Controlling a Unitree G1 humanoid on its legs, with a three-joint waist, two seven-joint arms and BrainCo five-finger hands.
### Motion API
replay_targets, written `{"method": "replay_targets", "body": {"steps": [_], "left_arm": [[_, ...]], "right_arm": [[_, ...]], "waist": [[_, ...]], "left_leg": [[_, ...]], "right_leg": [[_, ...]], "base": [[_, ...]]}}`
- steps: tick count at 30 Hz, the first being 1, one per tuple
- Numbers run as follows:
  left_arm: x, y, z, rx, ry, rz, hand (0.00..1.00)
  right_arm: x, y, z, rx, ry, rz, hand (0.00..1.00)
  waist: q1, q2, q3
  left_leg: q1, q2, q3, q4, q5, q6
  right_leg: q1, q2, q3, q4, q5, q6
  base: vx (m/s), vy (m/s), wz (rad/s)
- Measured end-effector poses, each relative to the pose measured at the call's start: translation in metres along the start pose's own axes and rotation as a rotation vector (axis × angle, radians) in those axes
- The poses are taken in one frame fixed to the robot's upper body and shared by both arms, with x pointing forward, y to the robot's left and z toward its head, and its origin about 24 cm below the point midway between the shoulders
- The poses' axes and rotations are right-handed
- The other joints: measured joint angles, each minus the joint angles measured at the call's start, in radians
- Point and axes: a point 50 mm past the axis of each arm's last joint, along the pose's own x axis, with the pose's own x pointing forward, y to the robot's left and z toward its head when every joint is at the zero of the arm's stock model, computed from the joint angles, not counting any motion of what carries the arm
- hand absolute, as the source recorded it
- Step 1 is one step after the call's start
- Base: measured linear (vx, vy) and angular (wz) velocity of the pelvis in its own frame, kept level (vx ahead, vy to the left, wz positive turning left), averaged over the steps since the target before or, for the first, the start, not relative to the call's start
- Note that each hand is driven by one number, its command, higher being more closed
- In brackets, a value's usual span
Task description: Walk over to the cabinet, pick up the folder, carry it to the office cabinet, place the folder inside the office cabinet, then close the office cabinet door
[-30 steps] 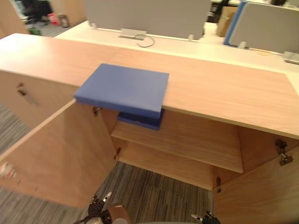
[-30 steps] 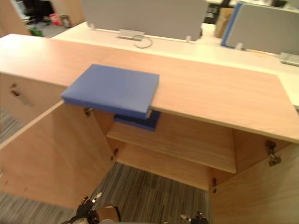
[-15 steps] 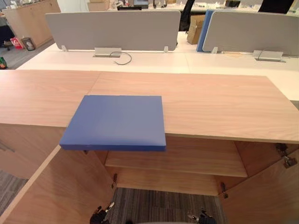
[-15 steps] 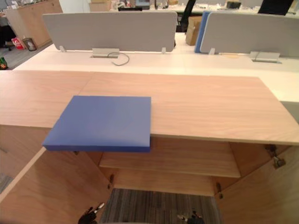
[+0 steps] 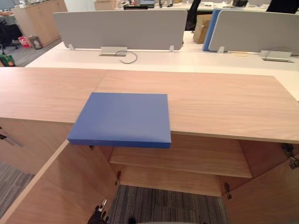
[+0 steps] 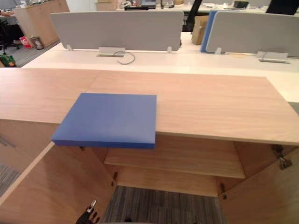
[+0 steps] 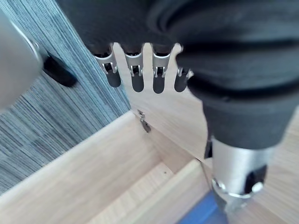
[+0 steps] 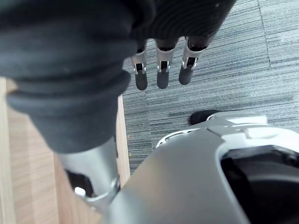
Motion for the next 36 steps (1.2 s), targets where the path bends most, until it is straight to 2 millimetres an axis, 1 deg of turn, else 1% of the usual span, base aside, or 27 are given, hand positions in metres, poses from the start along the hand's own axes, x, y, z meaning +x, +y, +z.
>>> {"method": "replay_targets", "body": {"steps": [3,4,5,6,7,8,9,10,11,12,13,14,15,16,17,18,19,21,24,25,29,32,35,36], "left_arm": [[-0.007,-0.029,0.01,-0.093,-0.095,-0.076,0.0],[-0.013,-0.043,0.02,-0.13,-0.159,-0.114,0.0],[-0.016,-0.049,0.025,-0.147,-0.187,-0.13,0.0],[-0.021,-0.058,0.035,-0.161,-0.233,-0.16,0.0],[-0.027,-0.068,0.048,-0.14,-0.297,-0.19,0.0],[-0.033,-0.078,0.062,-0.048,-0.378,-0.205,0.0],[-0.037,-0.084,0.07,-0.025,-0.422,-0.218,0.0],[-0.048,-0.097,0.085,0.06,-0.528,-0.236,0.0],[-0.058,-0.109,0.095,0.189,-0.623,-0.243,0.0],[-0.062,-0.113,0.1,0.239,-0.669,-0.241,0.0],[-0.071,-0.12,0.109,0.318,-0.755,-0.231,0.0],[-0.076,-0.123,0.113,0.346,-0.799,-0.225,0.0],[-0.085,-0.13,0.122,0.412,-0.888,-0.198,0.0],[-0.092,-0.133,0.128,0.482,-0.97,-0.149,0.0],[-0.095,-0.134,0.13,0.509,-1.004,-0.126,0.0],[-0.1,-0.135,0.134,0.536,-1.055,-0.091,0.0],[-0.104,-0.135,0.138,0.544,-1.09,-0.06,0.0],[-0.107,-0.134,0.141,0.54,-1.114,-0.037,0.0],[-0.117,-0.137,0.148,0.547,-1.183,-0.021,0.0],[-0.122,-0.139,0.15,0.558,-1.217,-0.012,0.0],[-0.139,-0.144,0.158,0.586,-1.341,0.034,0.0],[-0.162,-0.16,0.164,0.585,-1.501,0.021,0.0],[-0.174,-0.181,0.17,0.642,-1.686,0.029,0.0],[-0.175,-0.182,0.17,0.649,-1.699,0.031,0.0]], "right_arm": [[0.0,0.005,0.002,-0.044,-0.007,0.005,0.0],[0.0,0.008,0.004,-0.076,-0.014,0.01,0.0],[0.0,0.009,0.005,-0.084,-0.016,0.015,0.0],[0.0,0.011,0.004,-0.103,-0.015,0.02,0.0],[0.0,0.012,0.003,-0.112,-0.01,0.021,0.0],[0.0,0.012,0.003,-0.124,-0.009,0.021,0.0],[0.0,0.012,0.002,-0.133,-0.007,0.022,0.0],[0.0,0.012,0.002,-0.135,-0.008,0.022,0.0],[0.0,0.011,0.002,-0.134,-0.008,0.022,0.0],[0.0,0.011,0.002,-0.132,-0.008,0.022,0.0],[-0.001,0.011,0.001,-0.123,-0.005,0.021,0.0],[-0.001,0.01,-0.001,-0.118,-0.003,0.02,0.0],[-0.002,0.01,-0.002,-0.117,-0.008,0.019,0.0],[-0.003,0.009,-0.006,-0.109,-0.001,0.009,0.0],[-0.003,0.009,-0.007,-0.113,-0.002,0.008,0.0],[-0.003,0.011,-0.006,-0.129,-0.012,0.013,0.0],[-0.004,0.011,-0.008,-0.128,-0.009,0.011,0.0],[-0.004,0.011,-0.006,-0.127,-0.019,0.011,0.0],[-0.004,0.011,-0.007,-0.13,-0.02,0.013,0.0],[-0.004,0.012,-0.007,-0.132,-0.02,0.014,0.0],[-0.005,0.014,-0.008,-0.131,-0.017,0.017,0.0],[-0.005,0.014,-0.01,-0.131,-0.01,0.015,0.0],[-0.004,0.013,-0.012,-0.134,0.002,0.01,0.0],[-0.004,0.013,-0.012,-0.134,0.003,0.01,0.0]], "waist": [[0.014,-0.011,0.003],[0.022,-0.023,0.007],[0.027,-0.027,0.006],[0.031,-0.033,0.002],[0.041,-0.038,0.003],[0.048,-0.04,0.001],[0.05,-0.039,-0.001],[0.055,-0.038,-0.002],[0.062,-0.039,-0.004],[0.064,-0.039,-0.004],[0.067,-0.038,-0.008],[0.069,-0.038,-0.01],[0.074,-0.038,-0.016],[0.075,-0.039,-0.023],[0.075,-0.037,-0.027],[0.075,-0.041,-0.037],[0.075,-0.042,-0.038],[0.074,-0.039,-0.039],[0.076,-0.042,-0.04],[0.076,-0.048,-0.045],[0.077,-0.058,-0.054],[0.078,-0.061,-0.055],[0.076,-0.058,-0.056],[0.075,-0.058,-0.057]], "left_leg": [[-0.01,-0.014,-0.028,0.0,0.004,0.004],[-0.013,-0.017,-0.037,0.0,0.005,0.006],[-0.017,-0.017,-0.04,0.0,0.006,0.007],[-0.025,-0.018,-0.047,0.0,0.008,0.007],[-0.025,-0.017,-0.061,0.0,0.01,0.008],[-0.025,-0.018,-0.074,0.0,0.014,0.009],[-0.028,-0.018,-0.082,0.0,0.016,0.009],[-0.036,-0.015,-0.095,0.0,0.02,0.009],[-0.045,-0.012,-0.108,0.0,0.023,0.009],[-0.048,-0.01,-0.114,0.0,0.024,0.008],[-0.055,-0.005,-0.122,0.0,0.025,0.004],[-0.058,-0.002,-0.125,0.0,0.024,0.005],[-0.061,0.002,-0.129,0.0,0.022,0.009],[-0.064,0.007,-0.129,0.0,0.022,0.008],[-0.069,0.007,-0.129,0.0,0.022,0.008],[-0.077,0.007,-0.129,0.0,0.022,0.007],[-0.078,0.007,-0.129,0.0,0.023,0.007],[-0.077,0.012,-0.132,0.0,0.024,0.004],[-0.079,0.021,-0.133,0.0,0.037,-0.004],[-0.083,0.023,-0.134,0.0,0.048,-0.006],[-0.093,0.014,-0.14,0.0,0.067,-0.004],[-0.094,0.007,-0.14,0.001,0.066,-0.002],[-0.094,0.01,-0.138,0.0,0.063,-0.006],[-0.093,0.011,-0.137,0.0,0.063,-0.006]], "right_leg": [[0.01,-0.009,-0.03,-0.004,0.002,0.004],[0.014,-0.011,-0.04,-0.005,0.002,0.004],[0.013,-0.011,-0.046,-0.006,0.002,0.005],[0.013,-0.012,-0.059,-0.007,0.002,0.005],[0.018,-0.012,-0.069,-0.006,0.002,0.005],[0.029,-0.013,-0.086,-0.005,0.003,0.006],[0.029,-0.013,-0.088,0.0,0.004,0.006],[0.024,-0.013,-0.094,0.012,0.006,0.008],[0.014,-0.012,-0.099,0.023,0.008,0.008],[0.011,-0.01,-0.101,0.026,0.01,0.008],[0.009,-0.005,-0.106,0.026,0.017,0.004],[0.007,-0.002,-0.108,0.026,0.019,0.002],[0.004,0.003,-0.108,0.024,0.026,-0.001],[0.004,0.008,-0.108,0.018,0.031,-0.004],[0.004,0.01,-0.108,0.011,0.033,-0.005],[0.004,0.012,-0.108,-0.008,0.033,-0.005],[0.009,0.014,-0.108,-0.023,0.033,-0.006],[0.01,0.022,-0.112,-0.034,0.035,-0.009],[0.01,0.033,-0.133,-0.043,0.033,-0.012],[0.01,0.035,-0.139,-0.043,0.033,-0.012],[0.009,0.031,-0.147,-0.043,0.035,-0.01],[0.01,0.024,-0.144,-0.045,0.036,-0.007],[0.008,0.026,-0.138,-0.044,0.037,-0.008],[0.008,0.027,-0.137,-0.044,0.037,-0.008]], "base": [[0.02,0.01,0.29],[0.01,0.003,0.24],[0.0,-0.007,0.26],[0.0,-0.018,0.26],[0.0,-0.025,0.38],[0.0,-0.018,0.35],[-0.02,0.003,0.41],[-0.04,0.027,0.36],[-0.05,0.031,0.32],[-0.06,0.022,0.21],[-0.06,0.006,0.12],[-0.07,0.006,0.1],[-0.07,0.006,0.01],[-0.07,0.006,-0.03],[-0.08,-0.002,-0.08],[-0.07,-0.011,-0.07],[-0.09,-0.019,-0.05],[-0.08,-0.02,0.05],[-0.07,-0.023,0.14],[-0.01,-0.01,0.16],[0.02,0.01,0.11],[0.03,0.03,0.01],[-0.01,0.015,-0.03],[-0.02,0.011,-0.08]]}}
